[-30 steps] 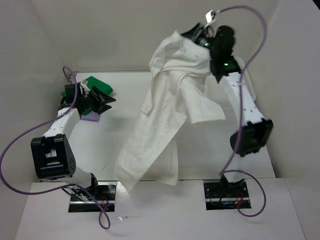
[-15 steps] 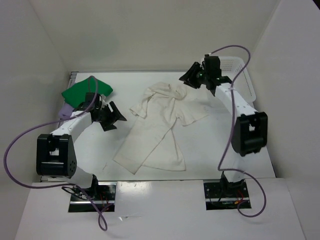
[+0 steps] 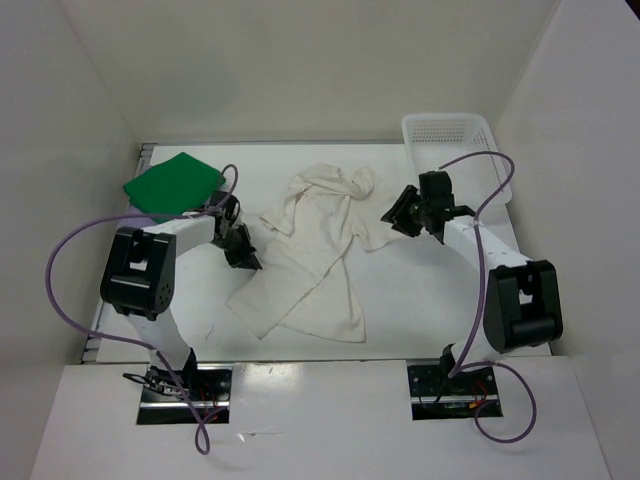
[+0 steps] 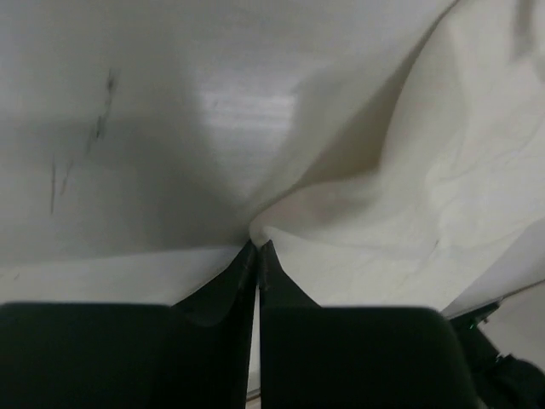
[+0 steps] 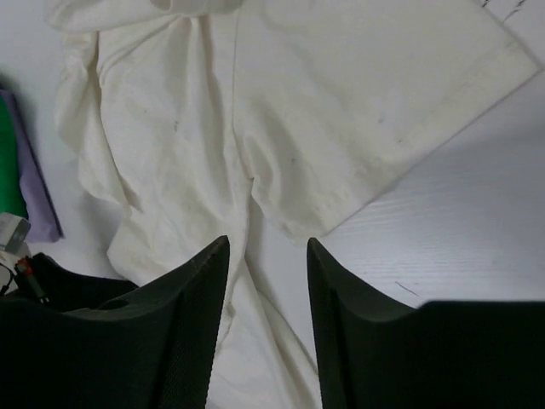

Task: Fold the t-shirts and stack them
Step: Flatten out the tshirt

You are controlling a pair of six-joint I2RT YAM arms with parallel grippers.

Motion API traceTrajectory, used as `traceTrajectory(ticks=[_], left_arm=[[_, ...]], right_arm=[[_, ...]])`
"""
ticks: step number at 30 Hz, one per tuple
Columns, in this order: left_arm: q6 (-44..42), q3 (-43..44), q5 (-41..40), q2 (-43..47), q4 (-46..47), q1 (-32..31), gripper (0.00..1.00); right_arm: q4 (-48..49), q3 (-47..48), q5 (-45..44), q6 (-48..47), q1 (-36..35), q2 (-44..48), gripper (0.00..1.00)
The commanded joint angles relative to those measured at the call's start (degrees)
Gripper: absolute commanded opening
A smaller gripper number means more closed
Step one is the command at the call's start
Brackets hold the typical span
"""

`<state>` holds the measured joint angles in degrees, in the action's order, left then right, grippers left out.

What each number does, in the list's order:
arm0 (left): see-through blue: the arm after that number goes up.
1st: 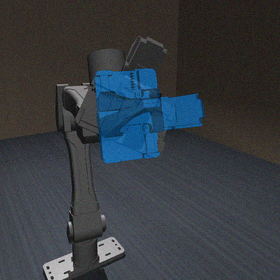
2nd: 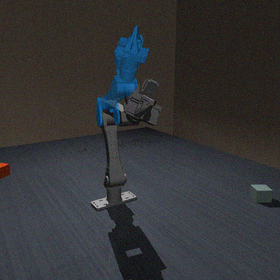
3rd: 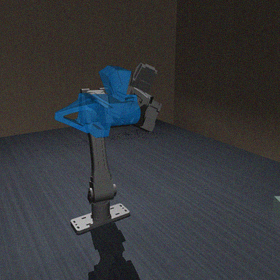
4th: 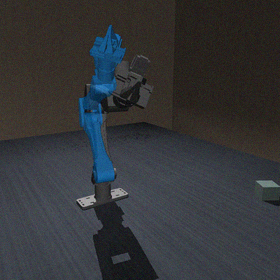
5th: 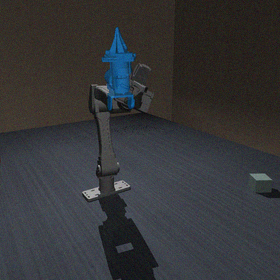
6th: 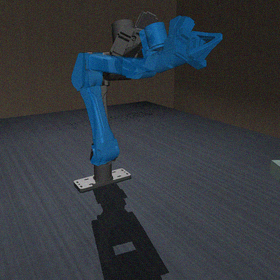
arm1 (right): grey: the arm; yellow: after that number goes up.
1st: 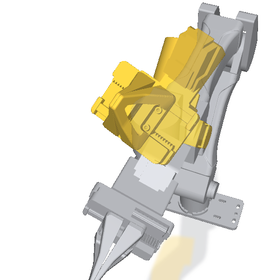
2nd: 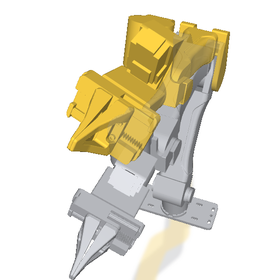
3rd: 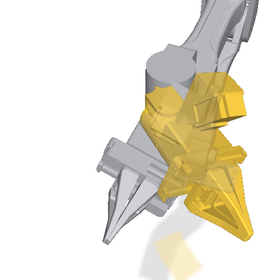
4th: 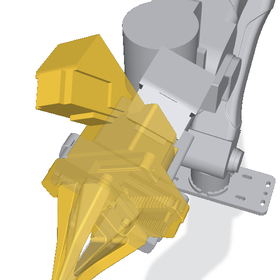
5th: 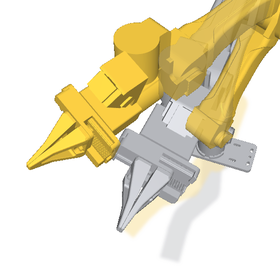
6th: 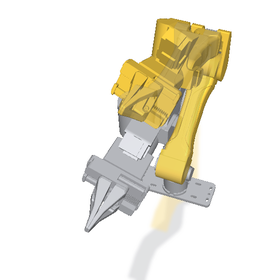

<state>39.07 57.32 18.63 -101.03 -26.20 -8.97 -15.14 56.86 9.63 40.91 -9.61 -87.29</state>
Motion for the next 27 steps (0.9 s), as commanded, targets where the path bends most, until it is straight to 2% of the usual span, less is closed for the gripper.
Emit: traceTrajectory(ticks=[1,5,6,8,9,10,11,12,13,15,17,18,19,20,22,25,27], left_arm=[[-0.9,7.3,-5.2,-2.8,2.9,-0.6,0.0],[-0.3,18.9,-8.6,-10.9,2.1,0.8,0.0],[-0.3,25.3,-9.3,-13.7,1.6,2.0,0.0],[-0.3,32.3,-8.8,-16.3,0.9,3.3,0.0],[-1.0,36.4,-8.8,-17.7,-0.6,3.3,0.03],[-1.5,44.0,-8.8,-19.6,-3.9,3.3,0.08],[-2.2,46.3,-10.4,-19.6,-4.6,3.3,0.18],[-3.5,47.4,-11.8,-18.8,-4.7,3.3,0.4],[-3.5,47.4,-12.7,-17.9,-5.2,3.3,0.49],[-4.1,42.7,-12.7,-12.7,-3.2,4.7,0.69],[-2.3,34.4,-12.1,-7.2,-0.1,5.7,0.71],[0.7,24.1,-11.5,-1.0,1.6,6.6,0.71],[2.7,18.4,-11.0,2.2,5.5,9.1,0.68],[5.0,13.0,-8.8,5.2,7.5,11.0,0.56],[10.4,-0.5,-4.6,11.6,14.1,17.5,0.49],[12.3,-5.3,-2.6,12.6,17.0,21.3,0.45],[12.9,-5.3,-4.0,9.2,17.0,21.8,0.45]], right_arm=[[2.3,-1.7,-3.7,0.3,1.5,6.2,0.48],[2.3,-4.6,-3.0,2.7,1.5,6.2,0.53],[2.9,-5.7,-2.3,3.9,1.5,6.8,0.54],[3.6,-6.9,-1.8,5.1,1.5,7.3,0.54],[3.6,-7.7,-1.3,5.1,1.5,7.3,0.54],[3.6,-7.7,-1.3,5.7,1.5,7.3,0.54],[3.6,-8.3,-2.0,5.7,1.5,7.3,0.54],[3.6,-8.3,-3.4,5.7,1.5,7.3,0.54],[3.6,-8.3,-3.4,6.3,1.5,7.3,0.54],[3.6,-8.3,-4.0,6.3,1.5,6.7,0.54],[4.9,-8.8,-3.5,6.8,1.5,5.4,0.54],[4.9,-8.8,-3.0,6.8,1.5,5.4,0.54],[5.5,-8.8,-2.3,6.8,1.5,4.8,0.54],[6.6,-8.8,-2.2,6.8,1.5,4.8,0.54],[7.1,-8.8,-1.1,6.8,1.0,4.1,0.54],[8.4,-8.8,0.8,6.3,1.0,2.7,0.54],[8.9,-8.8,1.7,5.6,1.0,2.0,0.54]])
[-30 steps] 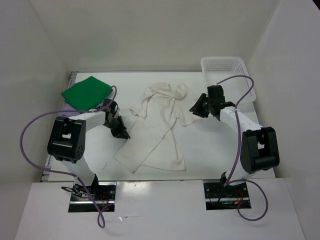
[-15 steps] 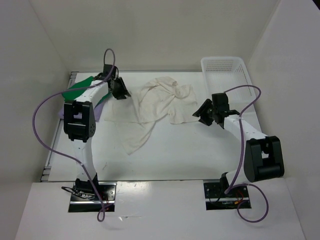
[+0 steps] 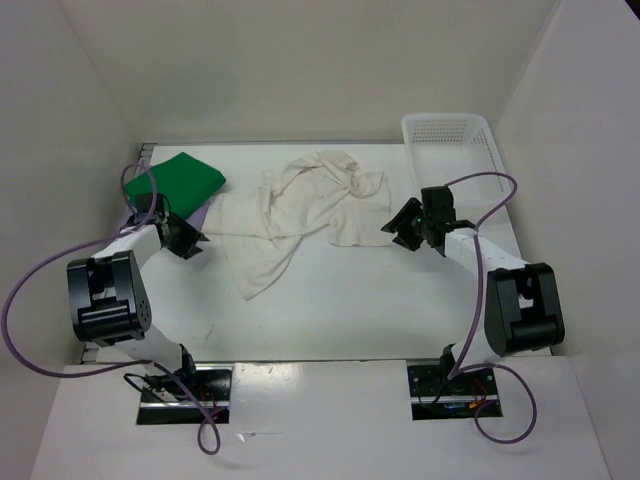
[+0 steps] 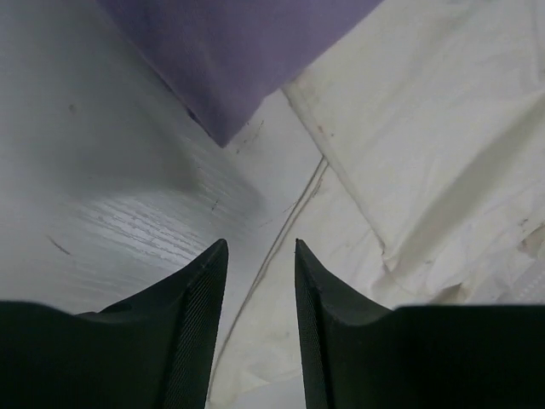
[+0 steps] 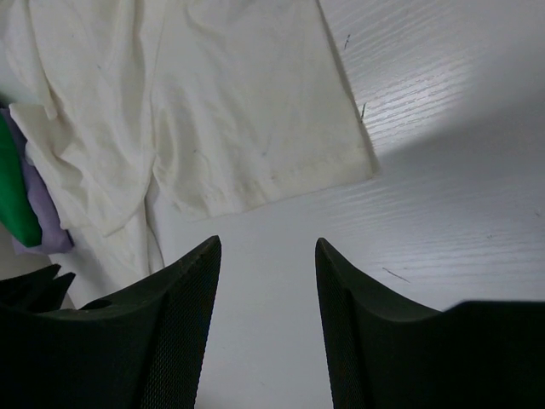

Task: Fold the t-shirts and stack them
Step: Flatten out the tshirt

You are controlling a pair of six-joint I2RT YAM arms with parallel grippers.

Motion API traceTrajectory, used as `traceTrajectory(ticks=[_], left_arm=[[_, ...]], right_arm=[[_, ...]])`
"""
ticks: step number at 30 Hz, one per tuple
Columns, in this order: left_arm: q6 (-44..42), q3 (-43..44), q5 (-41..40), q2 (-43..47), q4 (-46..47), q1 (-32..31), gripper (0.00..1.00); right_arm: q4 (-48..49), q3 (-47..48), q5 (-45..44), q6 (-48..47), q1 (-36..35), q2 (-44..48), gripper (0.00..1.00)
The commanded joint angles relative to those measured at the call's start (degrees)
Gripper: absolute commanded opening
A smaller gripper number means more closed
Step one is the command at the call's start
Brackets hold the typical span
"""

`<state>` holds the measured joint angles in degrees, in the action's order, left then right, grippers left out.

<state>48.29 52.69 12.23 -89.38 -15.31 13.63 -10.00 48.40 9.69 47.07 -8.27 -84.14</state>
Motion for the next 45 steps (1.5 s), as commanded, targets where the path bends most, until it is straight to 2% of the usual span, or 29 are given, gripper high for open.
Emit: traceTrajectory(ticks=[1,6,10,16,19,21,25,26,28,35,42,45], left_arm=[[8.2,-1.9,1.8,-4.6,9.7,-0.1,0.45],[12.0,-3.0,-0.5,-6.2,14.6,-0.1,0.45],[14.8,-1.7,-5.5,-9.0,15.1,-0.1,0.45],[16.7,1.5,-9.8,-13.4,15.7,-0.1,0.38],[17.8,2.1,-10.4,-14.8,17.1,-0.1,0.38],[17.8,2.7,-10.4,-16.1,17.1,-0.1,0.35],[17.8,3.8,-9.9,-17.3,16.5,-0.7,0.16],[17.8,3.8,-9.9,-17.3,15.6,-0.7,0.07],[17.0,4.4,-9.9,-16.1,14.6,-0.7,0.0],[11.0,6.6,-8.5,-7.7,10.6,-2.5,0.0],[8.5,4.3,-4.9,-0.9,8.5,-3.7,0.0],[8.5,3.2,-3.6,0.8,8.5,-4.3,0.0]], right_arm=[[3.8,0.2,3.9,-1.1,-0.3,-1.8,0.54],[4.3,0.2,4.7,-1.6,-1.4,-1.8,0.54],[4.3,-0.3,5.2,-2.2,-1.4,-1.8,0.54],[4.3,-0.3,5.2,-2.2,-1.4,-1.3,0.54],[4.3,-0.3,5.2,-2.2,-1.4,-0.7,0.54],[3.6,-0.3,4.6,-2.2,-1.4,-0.2,0.54],[2.0,-0.3,-0.6,-1.5,-1.4,0.6,0.54],[2.0,-0.3,-3.7,-0.8,-1.4,0.6,0.54],[1.4,-0.9,-5.3,0.3,0.1,-1.5,0.54],[3.1,1.5,-9.8,1.7,2.0,-11.9,0.56],[0.4,4.5,-9.6,1.7,1.5,-14.4,0.56],[-2.0,7.3,-7.9,0.1,1.0,-16.8,0.44]])
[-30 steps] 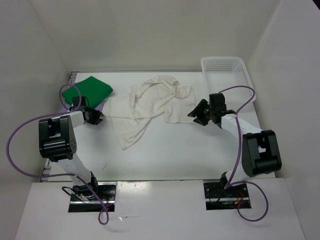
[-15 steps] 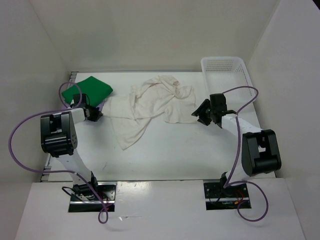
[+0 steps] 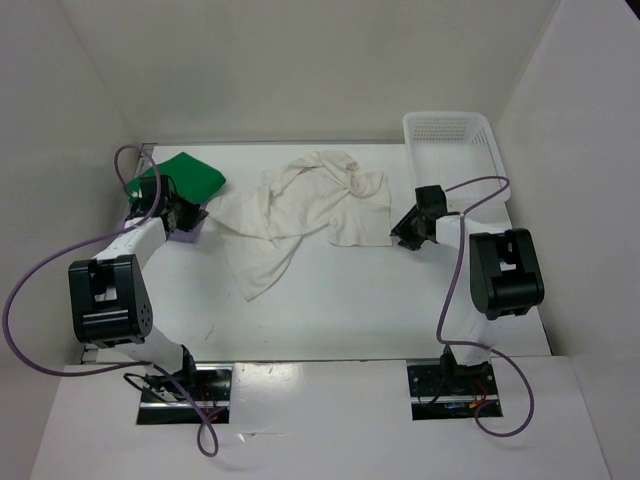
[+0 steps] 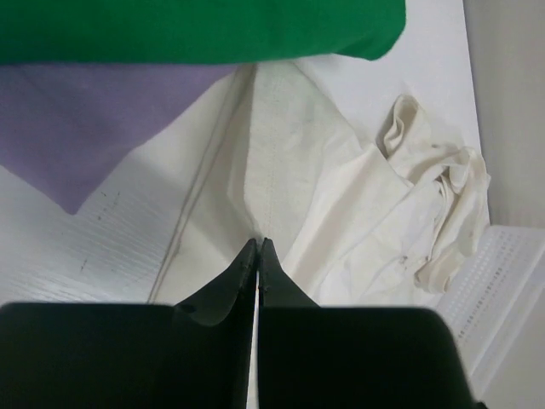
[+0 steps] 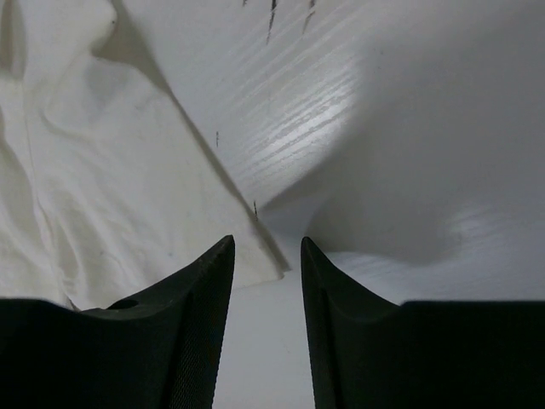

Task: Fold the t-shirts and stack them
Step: Flatten out the tshirt

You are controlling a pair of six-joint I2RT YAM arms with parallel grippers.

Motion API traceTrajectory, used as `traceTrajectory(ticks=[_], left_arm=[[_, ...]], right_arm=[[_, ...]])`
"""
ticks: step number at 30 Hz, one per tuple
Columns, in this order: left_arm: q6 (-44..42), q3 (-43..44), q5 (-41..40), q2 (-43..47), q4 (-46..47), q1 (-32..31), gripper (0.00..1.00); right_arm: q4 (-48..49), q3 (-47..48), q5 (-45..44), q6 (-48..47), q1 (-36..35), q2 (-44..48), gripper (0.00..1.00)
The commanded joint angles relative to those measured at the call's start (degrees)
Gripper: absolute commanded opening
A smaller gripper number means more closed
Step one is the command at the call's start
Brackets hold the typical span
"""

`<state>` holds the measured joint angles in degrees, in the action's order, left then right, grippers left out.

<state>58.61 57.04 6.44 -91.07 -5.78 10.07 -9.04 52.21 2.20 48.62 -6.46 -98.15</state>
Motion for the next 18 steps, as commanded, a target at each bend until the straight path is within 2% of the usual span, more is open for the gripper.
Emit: traceTrajectory(ticks=[1,11,15,16,18], left_arm=[[-1.8,-1.1,2.8,2.5,-1.0,-0.7,0.0],[-1.8,-3.0,4.6,4.2,0.2,-2.4,0.0],[-1.8,-3.5,5.2,4.8,0.2,-2.9,0.0],[-1.3,-3.5,5.2,4.8,0.8,-2.9,0.0],[-1.3,-3.5,5.2,4.8,0.8,-2.9,0.0]], right_arm=[[-4.0,4.4,-0.4,-1.9,-0.8,-3.4,0.42],[-9.9,8.4,2.1,-4.4,-3.3,-7.0,0.32],[-9.2,7.0,3.4,-3.9,-3.8,-7.0,0.32],[-9.2,6.9,4.0,-3.9,-4.3,-7.0,0.27],[-8.7,6.9,4.0,-3.4,-4.4,-7.5,0.08]])
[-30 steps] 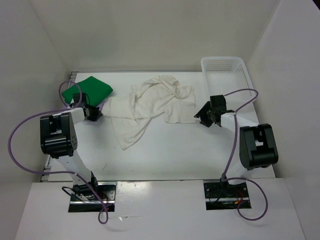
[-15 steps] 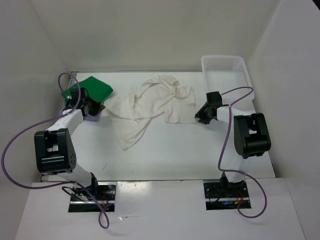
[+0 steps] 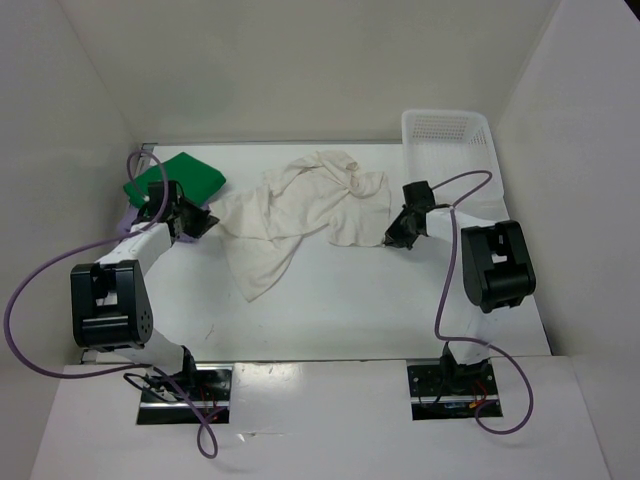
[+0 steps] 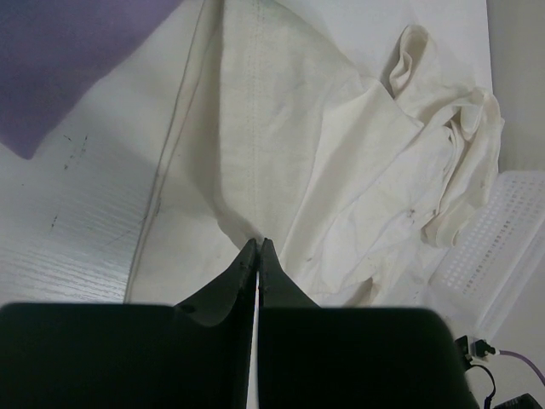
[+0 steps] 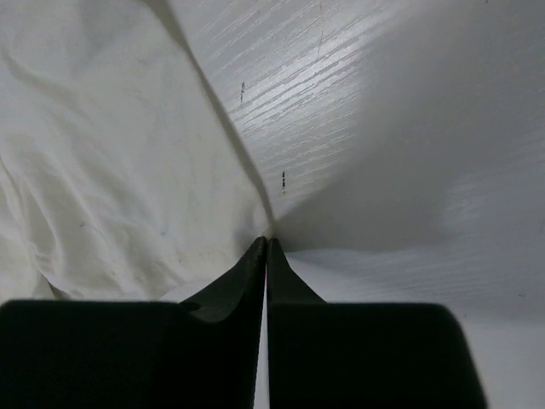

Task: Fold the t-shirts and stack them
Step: Flatten out the tshirt

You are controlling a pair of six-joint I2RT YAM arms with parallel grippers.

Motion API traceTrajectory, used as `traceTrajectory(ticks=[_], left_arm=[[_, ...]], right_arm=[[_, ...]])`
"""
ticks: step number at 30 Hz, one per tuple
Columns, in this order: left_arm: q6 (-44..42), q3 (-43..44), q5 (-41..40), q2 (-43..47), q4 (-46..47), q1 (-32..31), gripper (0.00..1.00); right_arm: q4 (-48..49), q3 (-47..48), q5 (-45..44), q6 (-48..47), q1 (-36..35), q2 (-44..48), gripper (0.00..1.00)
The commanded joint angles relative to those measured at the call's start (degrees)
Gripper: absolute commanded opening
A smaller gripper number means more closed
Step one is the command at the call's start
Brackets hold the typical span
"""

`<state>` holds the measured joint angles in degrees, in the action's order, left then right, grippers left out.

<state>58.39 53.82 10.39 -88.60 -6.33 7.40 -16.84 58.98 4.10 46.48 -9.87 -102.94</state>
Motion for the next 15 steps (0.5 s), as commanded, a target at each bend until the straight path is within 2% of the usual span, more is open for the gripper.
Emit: traceTrajectory(ticks=[1,5,9,12,13,15], left_arm=[[-1.1,-0.3,1.2,2.3,1.3,-0.8,0.0],[-1.7,0.4,1.2,3.3,-0.3,-1.3,0.0],[-3.8,4.3,2.4,5.2,-4.1,-3.3,0.0],[-7.1,12.7,3.5,6.6,-8.7,-6.9,0.0],[-7.8,15.6,3.5,6.6,-10.4,-7.8,0.0],[-10.1,24.4,2.9,9.7,-14.4,-9.2,0.0]], right_arm=[[-0.9,0.2,2.1,-1.2,-0.9,-2.7,0.0],[0.6,-2.1,0.9,0.0,-0.9,4.2,0.0],[-3.5,0.3,0.9,0.0,-0.9,20.5,0.0],[-8.9,7.6,-0.3,-1.7,-0.9,27.6,0.0],[-10.6,12.9,-0.8,-2.5,-0.9,30.8,0.0],[-15.6,19.2,-2.7,-4.8,-0.9,33.0,0.0]])
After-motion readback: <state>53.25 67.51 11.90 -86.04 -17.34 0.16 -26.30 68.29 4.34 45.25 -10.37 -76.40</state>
